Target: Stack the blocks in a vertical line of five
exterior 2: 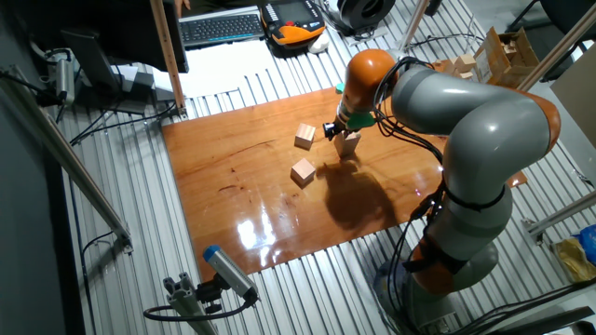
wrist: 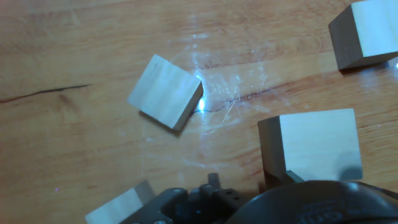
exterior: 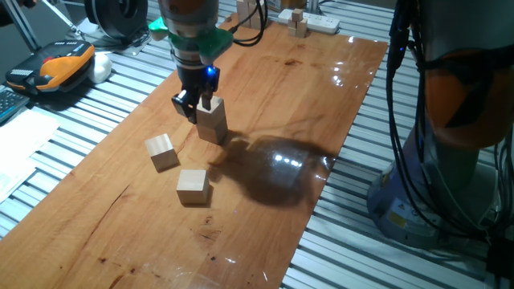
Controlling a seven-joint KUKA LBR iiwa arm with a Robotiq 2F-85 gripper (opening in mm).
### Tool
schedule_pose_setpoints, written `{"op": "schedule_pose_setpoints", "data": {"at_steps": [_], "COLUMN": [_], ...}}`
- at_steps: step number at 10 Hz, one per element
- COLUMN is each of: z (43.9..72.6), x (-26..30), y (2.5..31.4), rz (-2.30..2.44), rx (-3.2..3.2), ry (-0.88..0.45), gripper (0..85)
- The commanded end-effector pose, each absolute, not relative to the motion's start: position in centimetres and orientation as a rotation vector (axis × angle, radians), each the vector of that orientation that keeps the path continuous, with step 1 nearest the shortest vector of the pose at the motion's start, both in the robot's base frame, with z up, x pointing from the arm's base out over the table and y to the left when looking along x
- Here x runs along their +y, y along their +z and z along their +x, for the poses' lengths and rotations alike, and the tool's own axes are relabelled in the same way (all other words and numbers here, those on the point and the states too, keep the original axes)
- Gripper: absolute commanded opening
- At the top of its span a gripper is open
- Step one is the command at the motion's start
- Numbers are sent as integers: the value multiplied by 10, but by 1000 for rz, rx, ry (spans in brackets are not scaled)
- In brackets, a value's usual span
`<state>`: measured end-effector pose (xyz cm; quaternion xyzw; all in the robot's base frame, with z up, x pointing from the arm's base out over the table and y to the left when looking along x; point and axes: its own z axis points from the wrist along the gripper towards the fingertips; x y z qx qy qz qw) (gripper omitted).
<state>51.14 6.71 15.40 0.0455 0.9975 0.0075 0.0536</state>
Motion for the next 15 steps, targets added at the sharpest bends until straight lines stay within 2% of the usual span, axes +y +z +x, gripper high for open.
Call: {"op": "schedule_pose_setpoints", "data": {"at_steps": [1,3,4,8,15], "z": [510,506,504,492,488], "x": [68,67,68,83,89], "y": [155,159,159,150,144], "rz": [123,82,79,120,126], "rx": [3040,3067,3075,3044,3049], "ry": [29,58,87,60,27], "gripper": [340,0,0,0,0]}}
